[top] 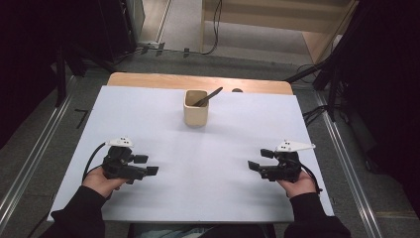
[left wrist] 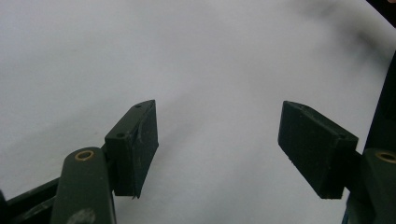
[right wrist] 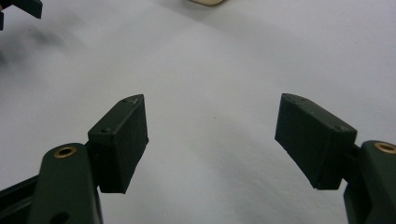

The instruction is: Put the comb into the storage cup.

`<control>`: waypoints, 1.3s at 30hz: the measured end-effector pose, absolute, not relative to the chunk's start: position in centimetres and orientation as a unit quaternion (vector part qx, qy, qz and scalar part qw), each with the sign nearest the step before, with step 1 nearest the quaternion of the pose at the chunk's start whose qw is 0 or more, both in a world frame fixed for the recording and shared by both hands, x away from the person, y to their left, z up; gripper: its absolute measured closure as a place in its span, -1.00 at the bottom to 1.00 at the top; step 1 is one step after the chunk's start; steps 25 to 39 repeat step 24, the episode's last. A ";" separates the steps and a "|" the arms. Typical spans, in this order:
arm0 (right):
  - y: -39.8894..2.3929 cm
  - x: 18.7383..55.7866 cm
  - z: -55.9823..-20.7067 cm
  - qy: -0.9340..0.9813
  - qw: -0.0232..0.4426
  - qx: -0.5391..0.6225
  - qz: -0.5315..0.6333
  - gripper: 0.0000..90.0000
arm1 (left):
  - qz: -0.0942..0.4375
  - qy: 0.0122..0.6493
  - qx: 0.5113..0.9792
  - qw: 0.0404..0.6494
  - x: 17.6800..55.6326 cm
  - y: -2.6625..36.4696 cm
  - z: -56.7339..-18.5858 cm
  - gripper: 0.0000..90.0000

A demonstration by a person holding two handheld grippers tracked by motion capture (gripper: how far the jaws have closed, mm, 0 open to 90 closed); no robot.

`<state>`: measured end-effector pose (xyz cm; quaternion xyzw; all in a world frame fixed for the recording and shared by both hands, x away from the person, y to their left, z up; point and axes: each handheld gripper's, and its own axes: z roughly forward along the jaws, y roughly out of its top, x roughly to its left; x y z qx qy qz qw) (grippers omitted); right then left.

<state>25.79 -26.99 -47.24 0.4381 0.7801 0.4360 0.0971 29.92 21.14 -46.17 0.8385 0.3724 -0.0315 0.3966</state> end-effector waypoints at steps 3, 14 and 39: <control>-26.9 25.8 -47.3 0.779 0.095 0.436 0.439 -0.48 | -0.031 0.372 0.839 0.395 29.9 21.2 -46.2 -0.34; -26.7 25.9 -47.2 0.781 0.096 0.434 0.439 -0.48 | -0.033 0.372 0.839 0.395 30.0 21.2 -46.2 -0.34; -26.8 25.9 -47.3 0.782 0.094 0.434 0.437 -0.48 | -0.034 0.373 0.838 0.397 30.1 21.3 -46.2 -0.34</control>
